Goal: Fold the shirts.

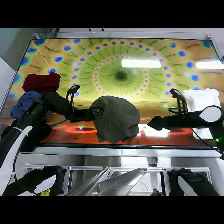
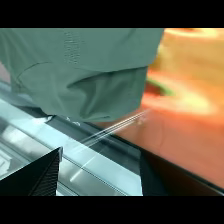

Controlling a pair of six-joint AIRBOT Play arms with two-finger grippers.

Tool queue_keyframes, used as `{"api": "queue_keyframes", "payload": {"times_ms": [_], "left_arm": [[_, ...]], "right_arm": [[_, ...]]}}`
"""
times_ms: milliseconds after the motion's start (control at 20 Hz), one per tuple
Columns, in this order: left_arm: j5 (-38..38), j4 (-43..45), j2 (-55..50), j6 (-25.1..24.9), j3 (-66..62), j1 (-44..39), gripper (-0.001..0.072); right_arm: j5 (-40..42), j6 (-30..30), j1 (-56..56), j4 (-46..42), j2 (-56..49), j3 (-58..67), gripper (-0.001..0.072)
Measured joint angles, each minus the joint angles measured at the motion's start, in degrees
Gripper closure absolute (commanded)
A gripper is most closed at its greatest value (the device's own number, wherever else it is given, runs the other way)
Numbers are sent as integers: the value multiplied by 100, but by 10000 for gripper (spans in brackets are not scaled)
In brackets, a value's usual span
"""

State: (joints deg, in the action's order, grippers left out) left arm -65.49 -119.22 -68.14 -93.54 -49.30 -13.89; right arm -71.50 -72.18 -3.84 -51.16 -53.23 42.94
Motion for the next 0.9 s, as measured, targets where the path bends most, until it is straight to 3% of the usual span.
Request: {"api": "queue_keyframes", "payload": {"times_ms": [200, 450, 500, 600, 650, 900], "left_arm": [[785, -321, -122, -286, 551, -149, 4], [1064, -476, -752, -619, 269, -597, 3], [1062, -474, -844, -662, 140, -636, 3], [883, -369, -973, -721, -142, -616, 3], [710, -273, -1008, -748, -262, -555, 3], [-48, 22, -1023, -787, -514, 116, 3]], "right_arm": [[474, 612, -680, 310, -879, 2, 167], [813, 1305, -1445, 820, -1937, 2, 180], [890, 1390, -1539, 903, -2094, 2, 274], [1084, 1506, -1648, 1012, -2310, 7, 584], [1145, 1563, -1679, 1051, -2365, 15, 685], [1228, 1823, -1738, 1189, -2444, 195, 685]]}}
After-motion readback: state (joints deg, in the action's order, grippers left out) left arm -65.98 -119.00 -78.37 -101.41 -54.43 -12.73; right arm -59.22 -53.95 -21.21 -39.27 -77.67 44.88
